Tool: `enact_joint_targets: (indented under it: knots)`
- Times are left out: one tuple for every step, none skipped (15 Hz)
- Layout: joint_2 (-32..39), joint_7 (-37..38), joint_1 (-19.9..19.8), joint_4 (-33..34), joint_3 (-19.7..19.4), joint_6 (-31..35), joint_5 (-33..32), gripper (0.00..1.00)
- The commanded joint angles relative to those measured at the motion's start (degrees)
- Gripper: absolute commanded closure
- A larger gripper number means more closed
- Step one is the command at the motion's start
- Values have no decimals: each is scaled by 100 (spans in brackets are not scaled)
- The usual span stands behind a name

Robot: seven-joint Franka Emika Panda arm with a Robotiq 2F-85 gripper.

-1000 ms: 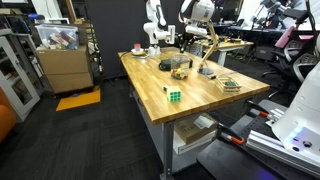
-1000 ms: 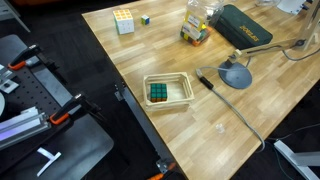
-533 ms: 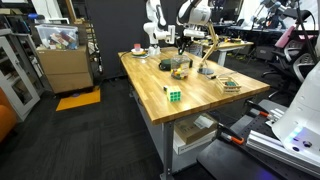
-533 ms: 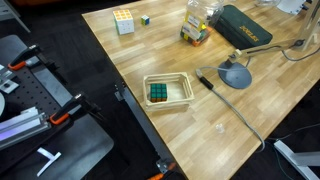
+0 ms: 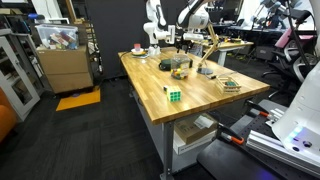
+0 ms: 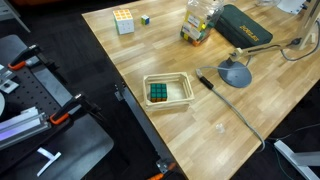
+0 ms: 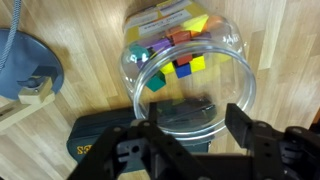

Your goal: Put the green cube inside the clear jar

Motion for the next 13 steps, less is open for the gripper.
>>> enact_joint_targets:
  knots:
    - [-203, 111, -49, -157, -39, -143, 22, 1]
    - [-335, 100, -98, -302, -11, -129, 85, 0]
    - [-547, 79, -156, -541, 17, -116, 157, 0]
    - [-779, 73, -204, -797, 30, -178, 227, 0]
    - [-993, 40, -269, -1021, 44, -258, 317, 0]
    - [-481, 73, -169, -439, -39, -116, 166, 0]
    - [-682, 67, -203, -640, -48, -193, 216, 0]
    - [-833, 64, -215, -793, -54, -242, 235, 0]
    - [-904, 63, -211, -881, -53, -247, 241, 0]
    - [-919, 62, -203, -918, -42, -247, 244, 0]
    - [-918, 62, -197, -935, -33, -247, 245, 0]
    - [-918, 62, -198, -942, -32, -246, 246, 0]
    - [-918, 62, -199, -943, -32, -246, 246, 0]
